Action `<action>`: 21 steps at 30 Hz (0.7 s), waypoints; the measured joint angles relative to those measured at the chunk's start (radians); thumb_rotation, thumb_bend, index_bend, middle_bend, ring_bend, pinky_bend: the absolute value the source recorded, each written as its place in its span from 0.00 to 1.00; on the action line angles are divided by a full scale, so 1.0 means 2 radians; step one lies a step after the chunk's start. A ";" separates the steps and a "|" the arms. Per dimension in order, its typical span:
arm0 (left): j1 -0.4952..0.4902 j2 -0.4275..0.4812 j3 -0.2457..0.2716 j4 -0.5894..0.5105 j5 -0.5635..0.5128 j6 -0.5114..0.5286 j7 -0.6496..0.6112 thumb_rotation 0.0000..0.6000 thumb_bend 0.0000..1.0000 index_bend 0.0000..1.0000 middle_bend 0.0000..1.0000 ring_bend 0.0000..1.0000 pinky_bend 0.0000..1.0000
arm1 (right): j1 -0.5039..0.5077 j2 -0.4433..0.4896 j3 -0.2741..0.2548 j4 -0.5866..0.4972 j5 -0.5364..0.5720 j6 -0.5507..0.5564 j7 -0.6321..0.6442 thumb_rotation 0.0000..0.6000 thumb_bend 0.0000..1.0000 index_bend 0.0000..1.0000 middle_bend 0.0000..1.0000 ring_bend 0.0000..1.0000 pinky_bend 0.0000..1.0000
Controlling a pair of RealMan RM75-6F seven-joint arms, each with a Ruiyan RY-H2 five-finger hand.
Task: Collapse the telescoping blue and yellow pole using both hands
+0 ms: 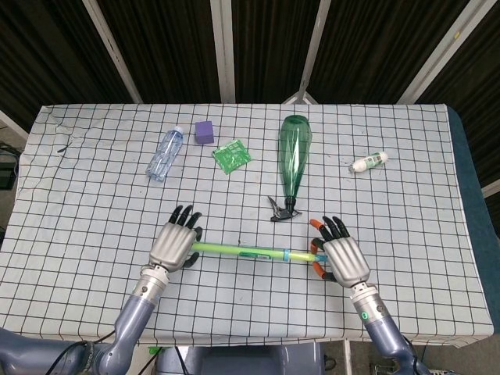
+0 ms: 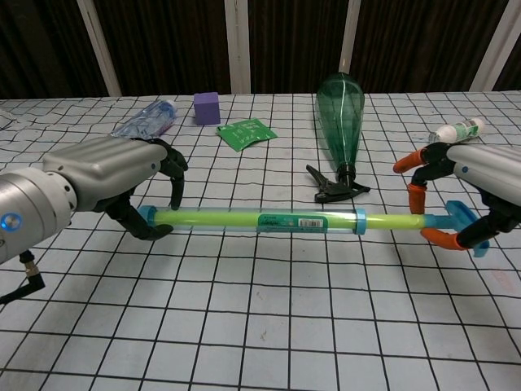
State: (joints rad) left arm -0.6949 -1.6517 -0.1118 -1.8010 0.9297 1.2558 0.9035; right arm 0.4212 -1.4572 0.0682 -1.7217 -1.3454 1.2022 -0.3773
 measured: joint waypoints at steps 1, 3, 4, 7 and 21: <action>0.000 -0.001 0.000 0.000 0.000 0.001 0.000 1.00 0.49 0.56 0.13 0.00 0.00 | 0.000 0.000 -0.001 0.000 -0.001 0.000 -0.001 1.00 0.45 0.59 0.18 0.00 0.00; 0.000 -0.001 0.002 0.000 -0.001 0.002 0.001 1.00 0.49 0.56 0.13 0.00 0.00 | -0.001 0.000 -0.003 -0.001 -0.002 0.000 -0.001 1.00 0.45 0.59 0.18 0.00 0.00; 0.000 -0.001 0.002 -0.001 0.000 0.003 0.002 1.00 0.49 0.56 0.12 0.00 0.00 | -0.001 -0.001 -0.003 -0.001 -0.003 0.001 -0.001 1.00 0.45 0.59 0.18 0.00 0.00; 0.001 0.000 0.003 -0.003 0.001 0.006 0.001 1.00 0.47 0.50 0.10 0.00 0.00 | -0.002 0.000 -0.002 -0.001 -0.003 0.001 0.000 1.00 0.45 0.52 0.18 0.00 0.00; 0.015 0.021 0.011 -0.010 0.026 0.009 -0.040 1.00 0.25 0.12 0.00 0.00 0.00 | 0.004 0.017 -0.001 -0.013 0.029 -0.028 -0.006 1.00 0.45 0.00 0.00 0.00 0.00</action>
State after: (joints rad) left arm -0.6655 -1.6100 -0.0892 -1.8212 0.9826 1.2738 0.8232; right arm 0.4286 -1.4223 0.0671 -1.7487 -1.2870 1.1462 -0.3896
